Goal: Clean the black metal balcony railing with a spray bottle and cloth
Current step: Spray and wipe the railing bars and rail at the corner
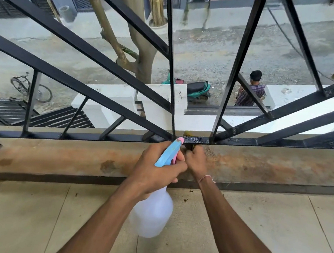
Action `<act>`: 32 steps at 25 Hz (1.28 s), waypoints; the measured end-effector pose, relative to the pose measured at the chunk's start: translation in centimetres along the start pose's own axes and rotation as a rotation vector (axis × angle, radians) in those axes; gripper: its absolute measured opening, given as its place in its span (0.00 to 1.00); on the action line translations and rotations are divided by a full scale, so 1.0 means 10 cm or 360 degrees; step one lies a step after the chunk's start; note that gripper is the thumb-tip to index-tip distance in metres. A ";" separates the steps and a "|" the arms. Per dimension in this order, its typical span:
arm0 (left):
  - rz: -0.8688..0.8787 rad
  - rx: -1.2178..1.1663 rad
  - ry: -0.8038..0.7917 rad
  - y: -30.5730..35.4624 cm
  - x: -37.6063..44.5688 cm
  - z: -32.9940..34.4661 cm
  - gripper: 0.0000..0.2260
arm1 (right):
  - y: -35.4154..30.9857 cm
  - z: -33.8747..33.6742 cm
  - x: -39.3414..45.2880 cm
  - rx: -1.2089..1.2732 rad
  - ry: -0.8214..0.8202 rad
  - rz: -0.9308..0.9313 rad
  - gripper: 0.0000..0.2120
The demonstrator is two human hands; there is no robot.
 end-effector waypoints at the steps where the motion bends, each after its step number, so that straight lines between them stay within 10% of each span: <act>1: -0.0003 -0.0011 0.0005 0.00 -0.01 -0.01 0.03 | 0.03 0.03 -0.09 0.0016 0.0094 -0.0029 0.06; 5: 0.0004 -0.0033 0.0029 0.00 -0.11 -0.07 0.03 | 0.06 0.22 -0.46 0.0140 0.0307 -0.0068 0.23; 14: 0.0002 -0.0092 0.0086 -0.05 -0.23 -0.28 0.04 | -0.05 -0.05 -0.09 -0.0005 -0.0043 0.0106 0.08; 21: 0.0025 -0.0046 0.0105 -0.03 -0.22 -0.27 0.04 | -0.11 0.38 -0.72 0.0035 0.0302 -0.0345 0.32; 28: 0.0044 -0.0098 0.0090 -0.01 -0.27 -0.32 0.02 | -0.36 0.53 -0.36 -0.2369 -0.0629 -0.1878 0.25; 32: 0.0073 -0.0108 0.0116 0.01 -0.25 -0.33 0.04 | -0.34 0.36 -0.23 -0.3216 -0.1050 -0.1697 0.22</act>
Point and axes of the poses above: each hand's wrist, its own x-axis towards the middle knuckle, its own z-axis out of the palm, y = z × x, the point moved 6 cm from there along x, towards the middle knuckle, and after that the axes turned 12 degrees about -z, right-handed, at the moved point
